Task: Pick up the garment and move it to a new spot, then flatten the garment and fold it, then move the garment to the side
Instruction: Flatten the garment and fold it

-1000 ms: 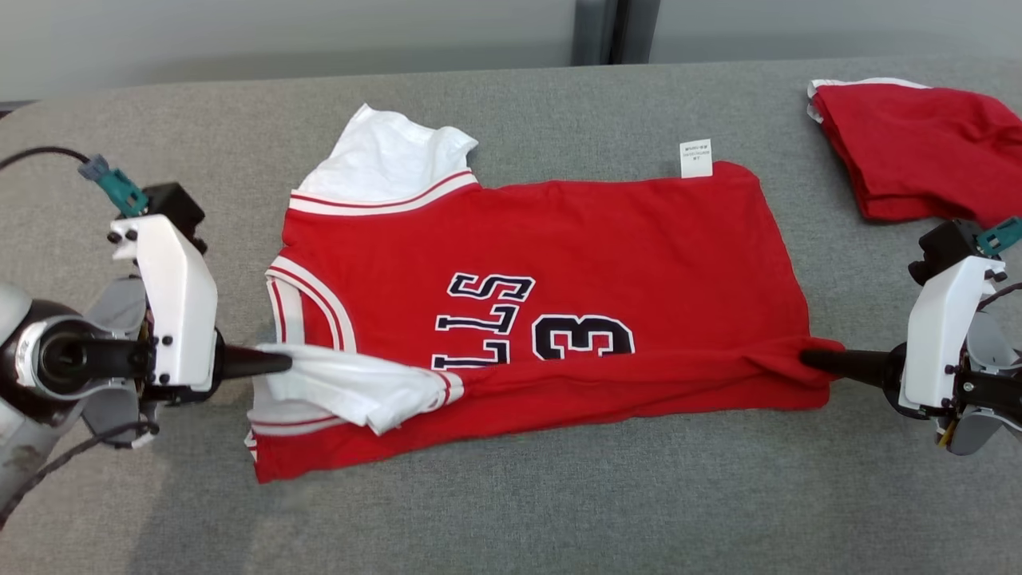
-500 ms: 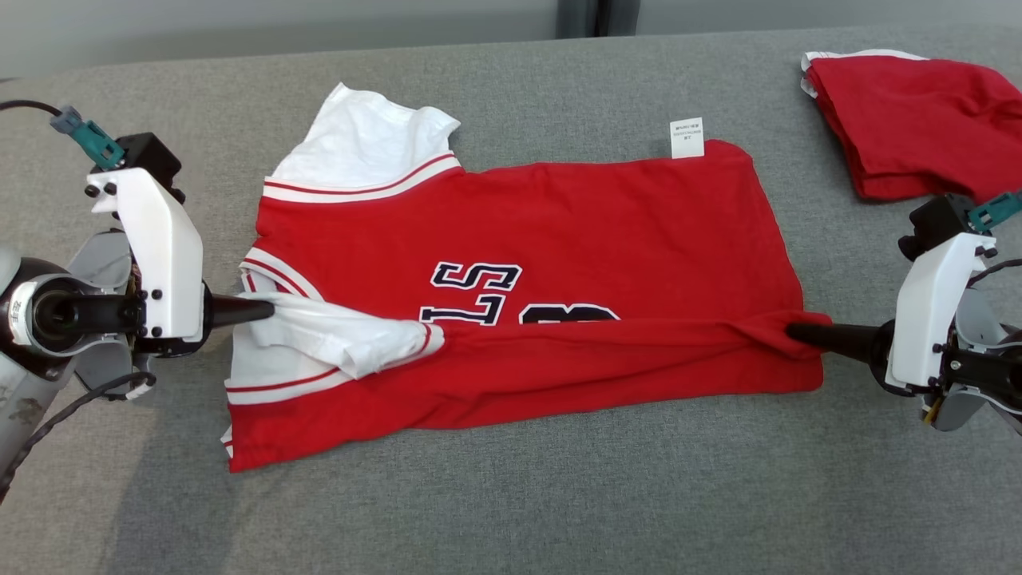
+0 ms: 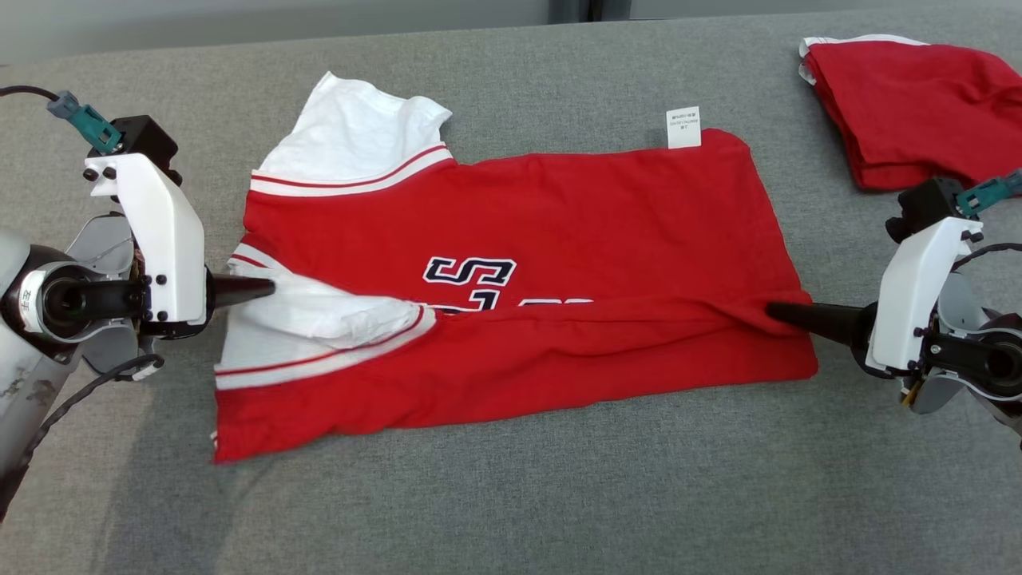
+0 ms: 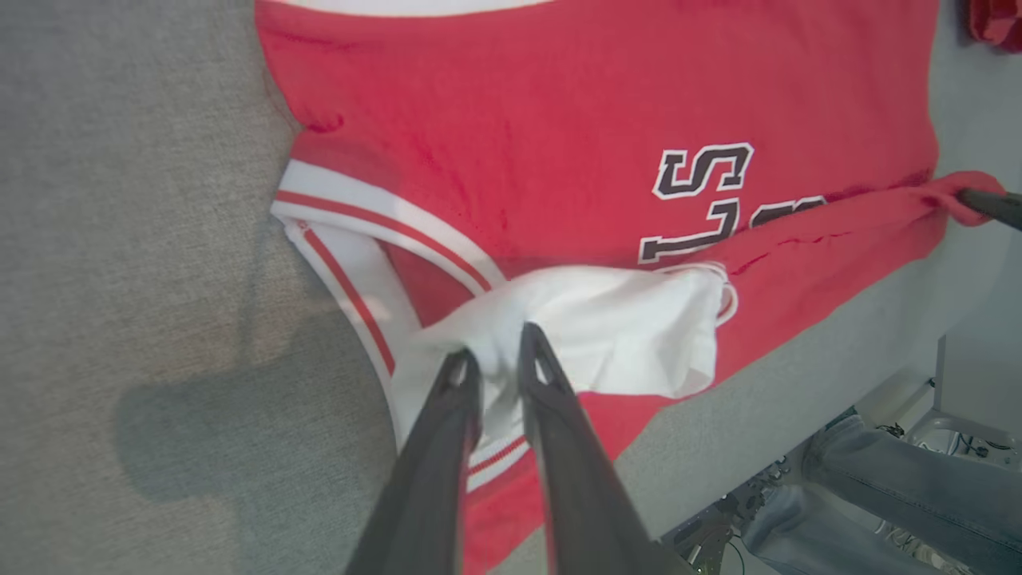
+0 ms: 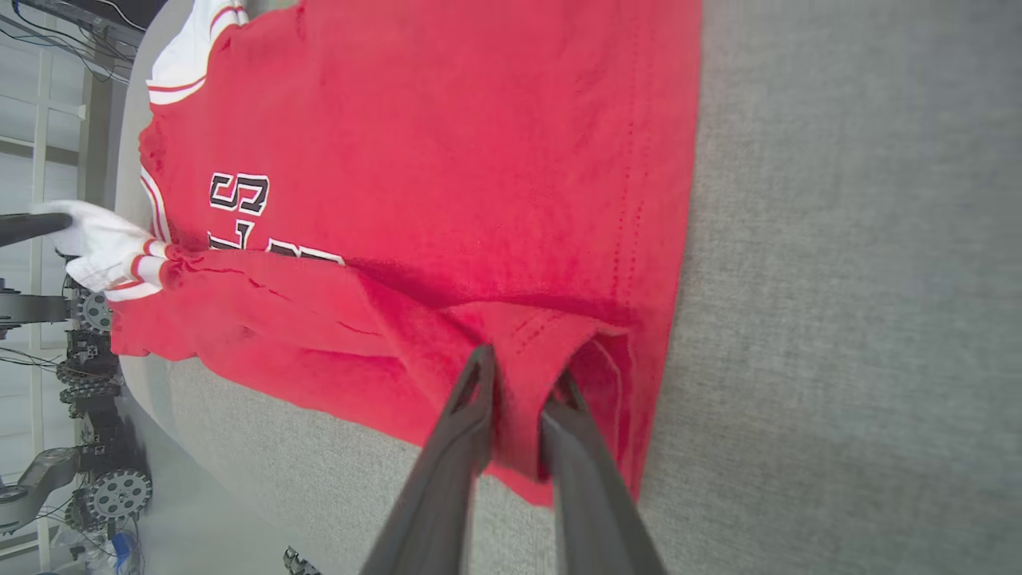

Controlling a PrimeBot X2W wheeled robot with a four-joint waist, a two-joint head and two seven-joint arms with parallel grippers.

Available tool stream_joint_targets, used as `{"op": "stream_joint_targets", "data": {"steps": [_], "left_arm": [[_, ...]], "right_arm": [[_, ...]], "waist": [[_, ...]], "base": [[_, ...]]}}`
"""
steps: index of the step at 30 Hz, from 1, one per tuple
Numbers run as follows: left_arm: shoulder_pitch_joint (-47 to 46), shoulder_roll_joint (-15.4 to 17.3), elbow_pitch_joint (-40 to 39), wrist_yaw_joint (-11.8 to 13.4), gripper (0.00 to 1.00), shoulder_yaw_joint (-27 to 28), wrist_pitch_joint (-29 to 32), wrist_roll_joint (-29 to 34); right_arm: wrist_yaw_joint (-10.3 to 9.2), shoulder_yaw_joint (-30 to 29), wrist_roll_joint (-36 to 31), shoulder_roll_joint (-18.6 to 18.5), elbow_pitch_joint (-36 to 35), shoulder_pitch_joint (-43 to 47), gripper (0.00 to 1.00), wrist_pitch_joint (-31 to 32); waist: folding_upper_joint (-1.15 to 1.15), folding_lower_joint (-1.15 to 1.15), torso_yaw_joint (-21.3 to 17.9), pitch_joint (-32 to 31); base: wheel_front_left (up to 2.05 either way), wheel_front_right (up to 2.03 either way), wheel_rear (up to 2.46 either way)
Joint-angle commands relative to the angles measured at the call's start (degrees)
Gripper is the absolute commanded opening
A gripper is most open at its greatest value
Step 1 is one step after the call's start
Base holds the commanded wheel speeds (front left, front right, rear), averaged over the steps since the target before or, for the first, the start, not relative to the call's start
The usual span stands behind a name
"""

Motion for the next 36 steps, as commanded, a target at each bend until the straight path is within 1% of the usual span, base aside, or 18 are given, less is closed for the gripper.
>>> {"op": "stream_joint_targets", "data": {"steps": [1,7,10,13,14,19,20,23,25,27,30,32,36], "left_arm": [[-1.1,-0.4,0.8,-0.5,1.0,0.2,-0.7,0.3],[-0.8,-1.3,2.8,-2.5,1.0,0.8,-3.4,0.8],[0.0,-0.9,2.7,-4.0,1.0,1.0,-4.9,1.3],[1.3,-0.3,1.6,-5.4,1.0,1.4,-7.7,1.9],[1.3,-0.3,1.6,-5.4,1.0,1.4,-7.7,1.9],[5.3,0.8,-1.6,-6.6,1.0,2.2,-16.2,4.8],[7.2,1.8,-3.0,-6.4,1.0,2.3,-20.1,6.5],[11.1,2.5,-5.3,-4.6,1.0,2.2,-26.1,9.4],[13.9,2.9,-7.2,-3.0,1.0,2.6,-30.4,10.8],[16.5,4.1,-8.6,-0.8,1.0,2.7,-35.2,13.5],[21.6,3.6,-10.9,2.6,1.0,4.1,-42.8,14.9],[24.8,3.3,-12.2,4.8,1.0,4.7,-47.1,15.6],[30.9,2.8,-14.9,9.0,1.0,5.7,-54.2,16.4]], "right_arm": [[0.02,-0.5,-0.2,0.0,0.3,0.1,1.0,-0.8],[0.02,-1.4,-0.1,0.5,0.4,1.7,1.0,-3.5],[0.02,-2.3,-0.4,0.5,-0.7,2.8,1.0,-6.0],[0.02,-3.5,-1.4,0.2,-1.6,4.2,1.0,-10.4],[0.02,-3.5,-1.4,0.2,-1.6,4.2,1.0,-10.4],[0.02,-5.4,-3.7,0.0,-2.4,7.2,1.0,-19.6],[0.02,-5.8,-4.9,-0.3,-2.5,8.7,1.0,-23.0],[0.02,-5.9,-6.7,-0.3,-1.9,11.0,1.0,-27.8],[0.02,-5.9,-8.1,-0.4,-0.3,12.5,1.0,-30.9],[0.04,-6.1,-9.0,0.8,2.1,13.9,1.0,-34.1],[0.04,-6.8,-9.7,2.4,5.7,16.0,1.0,-38.4],[0.04,-7.4,-10.2,3.5,7.2,17.3,1.0,-40.2],[0.04,-8.9,-11.4,5.4,8.3,19.6,1.0,-41.7]], "waist": [[0.0,0.0,0.0,-0.3],[0.0,0.0,0.3,-2.3],[0.0,0.0,0.4,-3.6],[0.0,0.0,0.4,-5.1],[0.0,0.0,0.4,-5.1],[0.0,0.0,0.5,-8.0],[0.0,0.0,0.6,-9.1],[0.0,0.0,0.8,-11.0],[0.0,0.0,0.9,-12.1],[0.0,0.0,0.9,-13.1],[0.0,0.0,1.1,-14.1],[0.0,0.0,1.3,-14.4],[0.0,0.0,1.3,-14.4]], "base": [[0.0,0.0,0.0],[0.0,0.0,0.0],[0.0,0.0,0.0],[0.0,0.0,0.0],[0.0,0.0,0.0],[0.0,0.0,0.0],[0.0,0.0,0.0],[0.0,0.0,0.0],[0.0,0.0,0.0],[0.0,0.0,0.0],[0.0,0.0,0.0],[0.0,0.0,0.0],[0.0,0.0,0.0]]}}
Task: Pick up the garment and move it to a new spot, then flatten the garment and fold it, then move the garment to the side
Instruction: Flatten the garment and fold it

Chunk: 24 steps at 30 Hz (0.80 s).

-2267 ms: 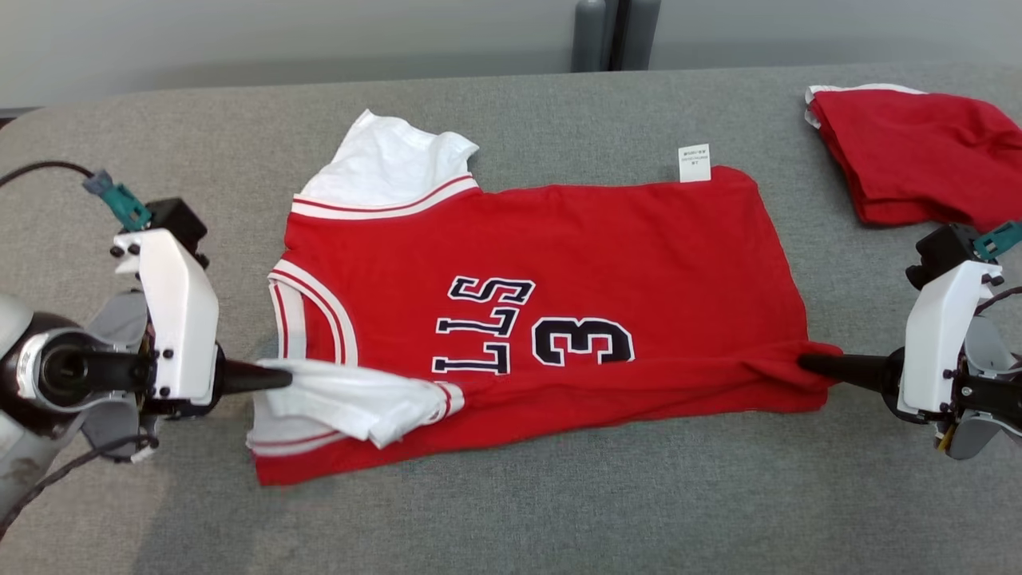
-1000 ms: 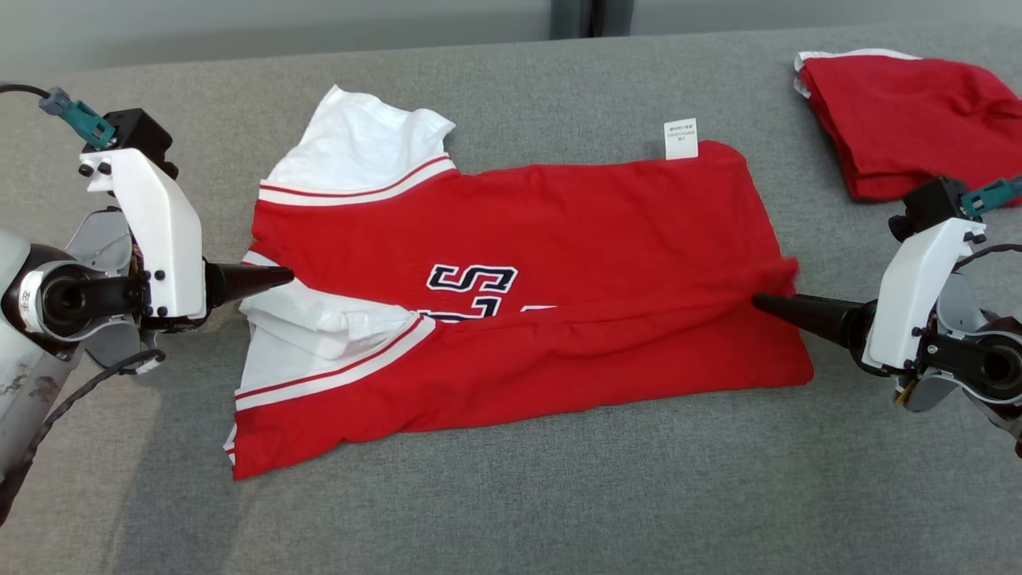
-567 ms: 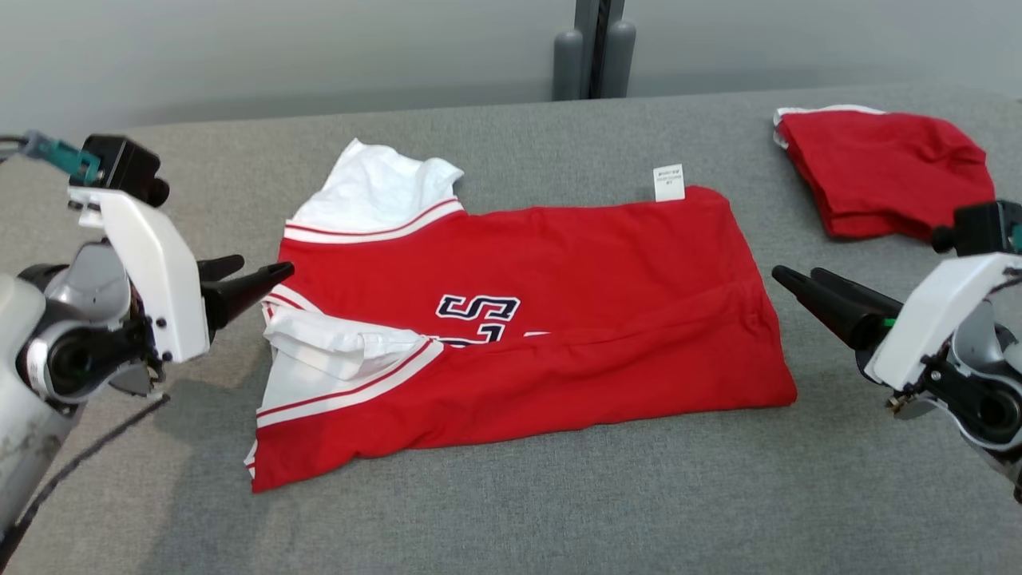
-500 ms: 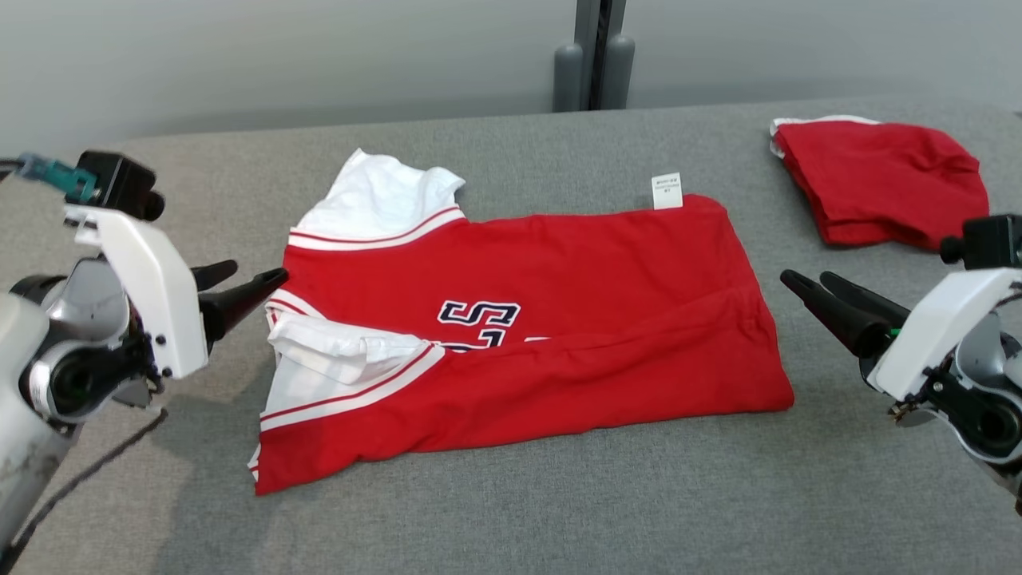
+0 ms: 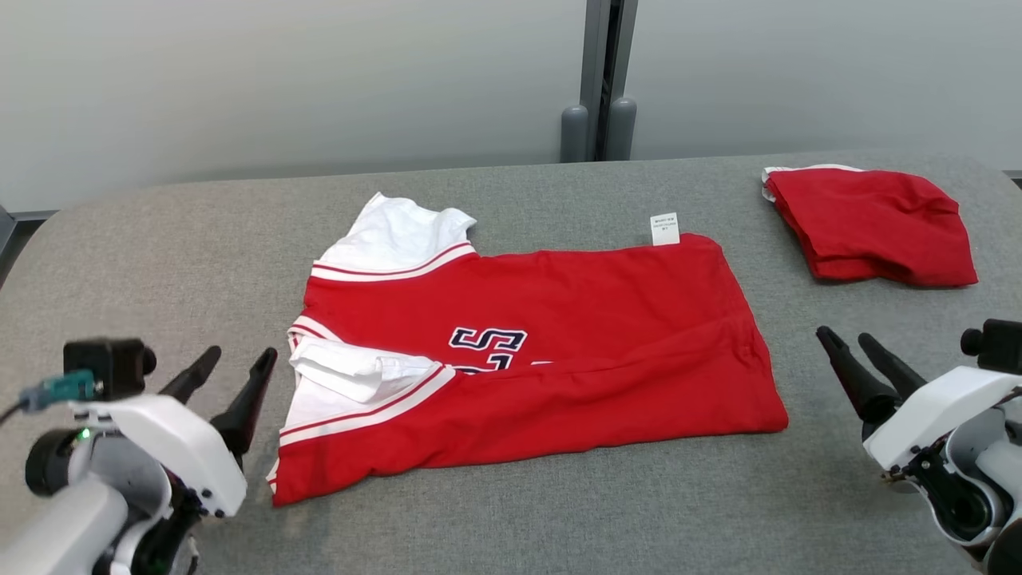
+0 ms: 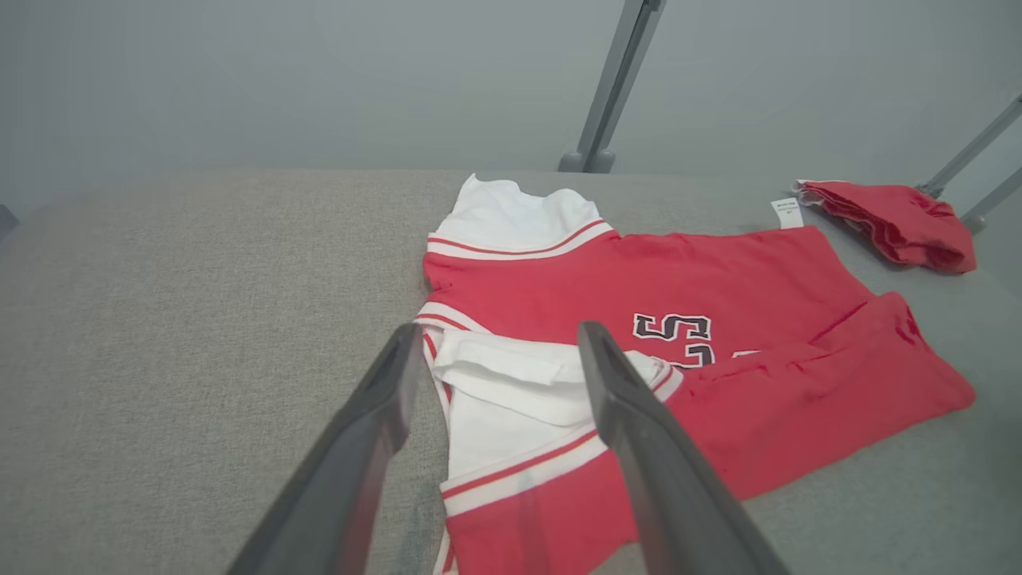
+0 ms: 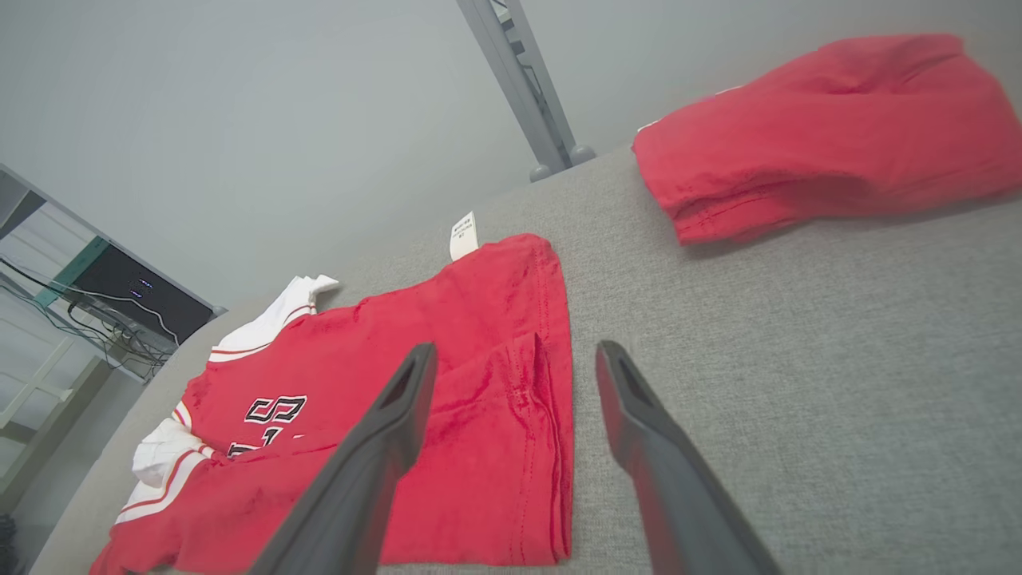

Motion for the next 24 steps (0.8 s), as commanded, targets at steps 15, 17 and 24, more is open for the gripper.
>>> {"op": "stream_joint_targets", "data": {"steps": [15,17,24], "left_arm": [[11.7,-6.7,2.1,9.6,1.0,-0.4,-9.6,0.3],[11.0,-7.5,3.9,9.8,1.0,-1.1,-8.0,0.0],[8.0,-9.9,9.7,8.4,1.0,-3.3,-2.8,-1.0]], "right_arm": [[0.05,-4.2,-8.0,8.0,10.6,4.0,1.0,2.1],[0.04,-3.8,-8.2,8.9,12.5,3.4,1.0,3.8],[0.04,-3.2,-8.3,11.6,18.2,1.5,1.0,8.6]], "waist": [[0.0,0.0,0.3,0.0],[0.0,0.0,0.6,0.2],[0.0,0.0,1.5,1.2]], "base": [[0.0,0.0,0.0],[0.0,0.0,0.0],[0.0,0.0,0.0]]}}
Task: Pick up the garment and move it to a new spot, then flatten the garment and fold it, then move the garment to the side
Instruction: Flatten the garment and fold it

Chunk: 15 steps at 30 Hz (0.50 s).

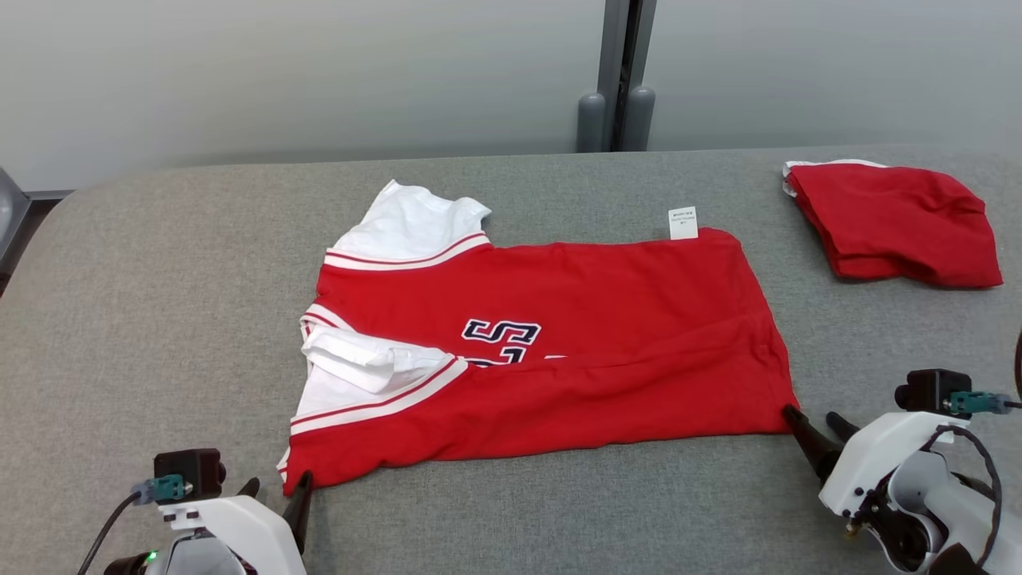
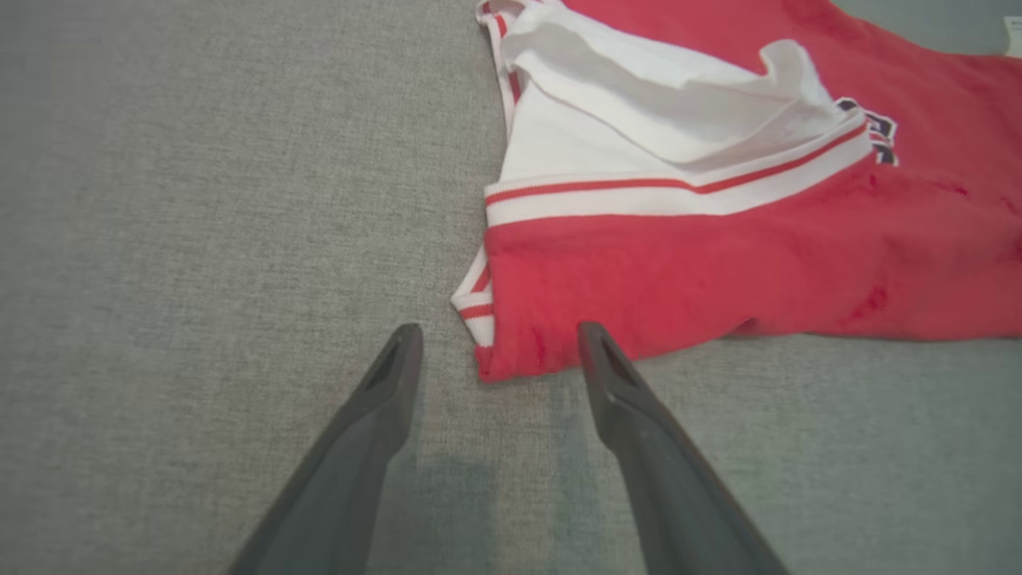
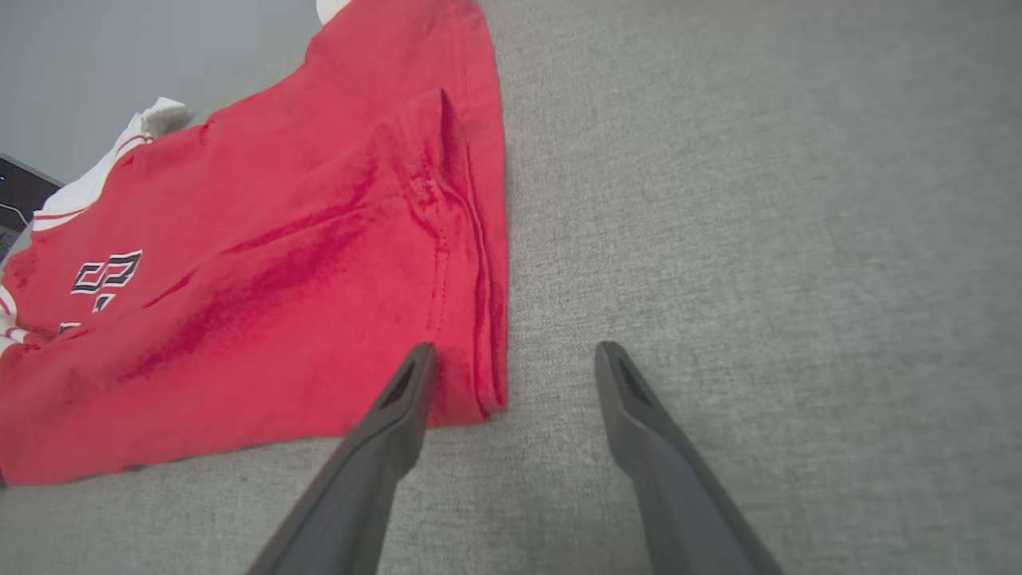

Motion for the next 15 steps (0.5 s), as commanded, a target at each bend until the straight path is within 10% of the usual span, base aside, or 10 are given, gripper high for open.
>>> {"op": "stream_joint_targets", "data": {"steps": [1,11,12,15], "left_arm": [[-1.2,0.0,0.6,-0.1,1.0,0.0,0.0,-0.2],[-5.1,-4.1,9.4,-3.7,1.0,-2.4,4.0,-0.7],[-5.3,-4.5,10.0,-4.2,0.79,-2.5,4.2,-0.9],[-5.4,-5.2,11.4,-5.4,0.0,-2.8,4.5,-0.9]], "right_arm": [[0.04,0.0,-0.2,0.0,0.3,-0.4,1.0,0.1],[0.04,0.6,-1.9,3.6,3.9,-3.2,1.0,1.7],[0.04,0.7,-2.1,3.7,3.8,-3.4,0.93,1.8],[0.04,0.8,-2.3,3.7,3.4,-3.5,0.04,1.3]], "waist": [[0.0,0.0,0.1,0.2],[0.0,0.0,-0.3,1.5],[0.0,0.0,-0.4,1.5],[0.0,0.0,-0.5,1.5]], "base": [[0.0,0.0,0.0],[0.0,0.0,0.0],[0.0,0.0,0.0],[0.0,0.0,0.0]]}}
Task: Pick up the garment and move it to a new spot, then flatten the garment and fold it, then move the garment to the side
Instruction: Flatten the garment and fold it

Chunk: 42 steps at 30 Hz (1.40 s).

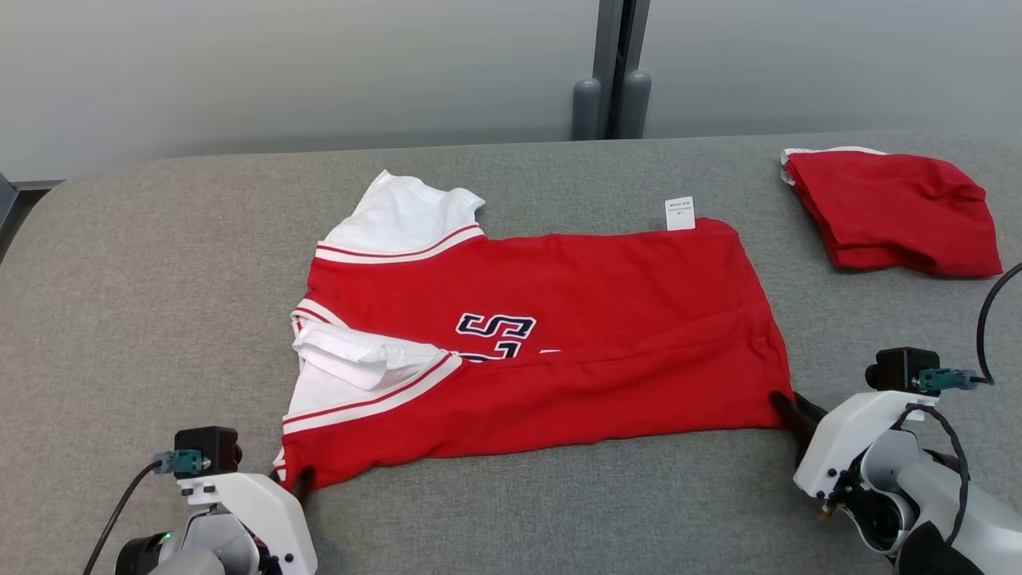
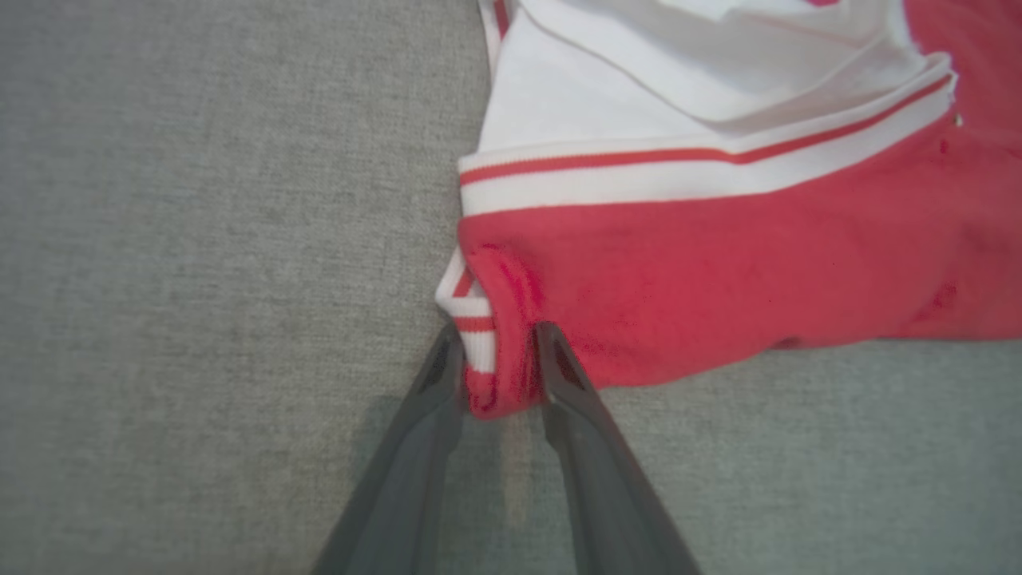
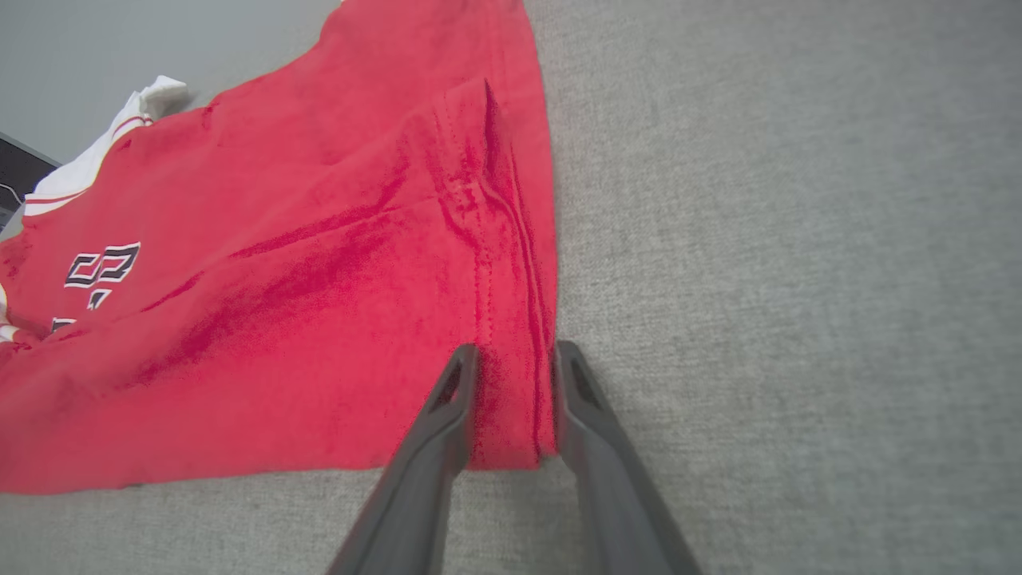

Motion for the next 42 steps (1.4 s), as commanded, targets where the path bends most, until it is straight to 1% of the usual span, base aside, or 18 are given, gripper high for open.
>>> {"op": "stream_joint_targets", "data": {"steps": [1,6,9,13,15,17,23,26,27,28,31,35,36,42], "left_arm": [[0.0,-0.7,1.1,-0.7,0.0,-0.6,0.4,-0.4],[-0.6,-0.5,2.3,-1.7,0.0,-0.4,-0.4,-0.2],[-0.7,-0.3,2.4,-1.8,0.0,-0.2,-0.9,-0.2],[-0.1,0.5,1.2,-2.0,0.0,0.1,-1.2,-0.2],[0.8,1.1,-0.2,-2.5,0.0,0.0,-1.1,-0.4],[2.1,2.1,-1.7,-2.6,0.0,0.0,-0.8,-0.7],[6.3,6.1,-9.0,-1.3,0.0,-0.6,1.4,-1.7],[8.7,8.9,-14.1,0.0,0.0,-1.1,3.3,-2.3],[8.7,8.9,-14.1,0.0,0.0,-1.1,3.3,-2.3],[9.6,9.8,-16.1,0.6,0.0,-1.2,3.8,-2.6],[12.0,12.8,-21.4,2.5,0.0,-1.3,5.3,-3.1],[14.5,16.0,-27.4,5.2,0.0,-1.1,6.2,-3.6],[15.6,17.2,-29.7,6.5,0.0,-1.0,6.6,-3.9],[18.5,20.3,-34.3,9.8,0.0,-0.6,7.4,-4.7]], "right_arm": [[0.04,0.1,-0.4,0.0,-0.5,0.1,0.0,-0.3],[0.04,-0.2,-0.2,-0.5,-1.2,1.0,0.0,-1.2],[0.04,-0.3,-0.1,-0.6,-1.6,1.2,0.0,-1.5],[0.04,-0.5,0.3,-1.1,-2.4,1.7,0.0,-1.3],[0.04,-0.5,0.7,-1.5,-3.1,2.5,0.0,-0.8],[0.04,-0.4,1.0,-2.3,-4.2,3.4,0.0,0.0],[0.03,0.2,1.9,-5.7,-8.5,7.3,0.0,2.4],[0.03,0.3,2.4,-7.6,-11.1,9.3,0.0,3.7],[0.03,0.3,2.4,-7.6,-11.1,9.3,0.0,3.7],[0.03,0.2,2.6,-8.3,-12.3,10.1,0.0,4.3],[0.03,-0.1,3.3,-10.6,-15.8,12.6,0.0,6.0],[0.02,-1.1,4.2,-14.4,-20.5,16.4,0.0,7.3],[0.02,-1.7,4.3,-16.0,-22.9,18.3,0.0,7.8],[0.02,-4.0,4.5,-20.8,-28.9,24.0,0.0,10.5]], "waist": [[0.0,0.0,0.0,-0.1],[0.0,0.0,0.2,-0.5],[0.0,0.0,0.3,-1.0],[0.0,0.0,0.3,-2.0],[0.0,0.0,0.4,-2.8],[0.0,0.0,0.4,-3.7],[0.0,0.0,0.8,-6.0],[0.0,0.0,0.7,-6.7],[0.0,0.0,0.7,-6.7],[0.0,0.0,0.7,-6.8],[0.0,0.0,0.8,-7.0],[0.0,0.0,0.9,-7.3],[0.0,0.0,0.7,-7.4],[0.0,0.0,0.0,-7.3]], "base": [[0.0,0.0,0.0],[0.0,0.0,0.0],[0.0,0.0,0.0],[0.0,0.0,0.0],[0.0,0.0,0.0],[0.0,0.0,0.0],[0.0,0.0,0.0],[0.0,0.0,0.0],[0.0,0.0,0.0],[0.0,0.0,0.0],[0.0,0.0,0.0],[0.0,0.0,0.0],[0.0,0.0,0.0],[0.0,0.0,0.0]]}}
